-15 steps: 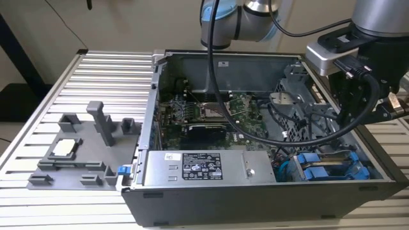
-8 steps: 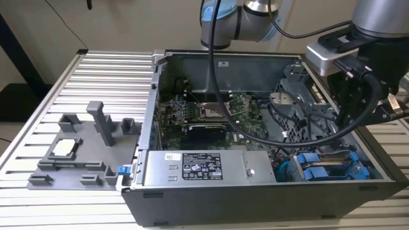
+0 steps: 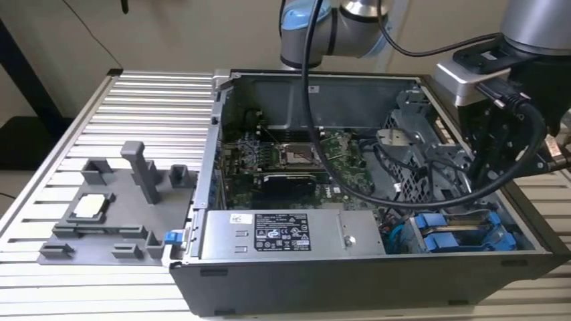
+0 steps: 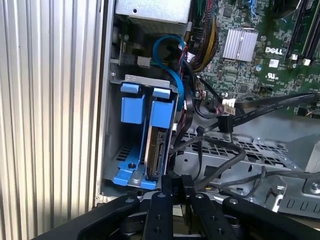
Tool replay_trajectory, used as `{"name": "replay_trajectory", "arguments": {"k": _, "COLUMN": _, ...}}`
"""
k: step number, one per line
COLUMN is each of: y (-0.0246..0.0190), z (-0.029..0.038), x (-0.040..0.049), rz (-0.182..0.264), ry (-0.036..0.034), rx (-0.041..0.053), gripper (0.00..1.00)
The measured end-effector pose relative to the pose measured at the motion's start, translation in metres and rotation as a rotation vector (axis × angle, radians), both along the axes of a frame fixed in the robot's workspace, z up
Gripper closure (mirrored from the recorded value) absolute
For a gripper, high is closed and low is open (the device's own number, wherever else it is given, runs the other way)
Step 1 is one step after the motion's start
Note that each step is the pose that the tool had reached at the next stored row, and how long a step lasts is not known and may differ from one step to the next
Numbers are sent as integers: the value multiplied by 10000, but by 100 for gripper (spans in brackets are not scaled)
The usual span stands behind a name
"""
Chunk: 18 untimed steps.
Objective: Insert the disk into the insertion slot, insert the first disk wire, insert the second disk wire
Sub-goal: 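Insert the first disk wire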
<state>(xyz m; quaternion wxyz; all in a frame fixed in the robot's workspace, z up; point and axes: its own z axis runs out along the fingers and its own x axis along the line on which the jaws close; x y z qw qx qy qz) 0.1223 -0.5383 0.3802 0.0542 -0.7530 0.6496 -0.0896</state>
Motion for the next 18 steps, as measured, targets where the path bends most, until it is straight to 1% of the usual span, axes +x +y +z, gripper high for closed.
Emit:
{"name": "replay_trajectory", "arguments": {"k": 8, "y": 0, "z": -85, "x": 91, "rz": -79, "ry": 67, "rx": 0, "gripper": 81}}
{"name": "replay_trajectory", "arguments": {"k": 10, "y": 0, "z": -102, "x": 114, "rz": -96, "ry": 91, "rx": -1, "gripper": 81}}
{"name": "replay_trajectory", "arguments": {"k": 11, "y": 0, "z": -106, "x": 126, "rz": -100, "ry": 116, "rx": -3, "gripper": 81}}
{"name": "replay_trajectory", "arguments": {"k": 12, "y": -1, "z": -109, "x": 141, "rz": -101, "ry": 171, "rx": -5, "gripper": 81}}
{"name": "replay_trajectory", "arguments": {"k": 13, "y": -1, "z": -112, "x": 160, "rz": -101, "ry": 259, "rx": -8, "gripper": 81}}
{"name": "replay_trajectory", "arguments": {"k": 18, "y": 0, "z": -121, "x": 265, "rz": -101, "ry": 758, "rx": -26, "gripper": 81}}
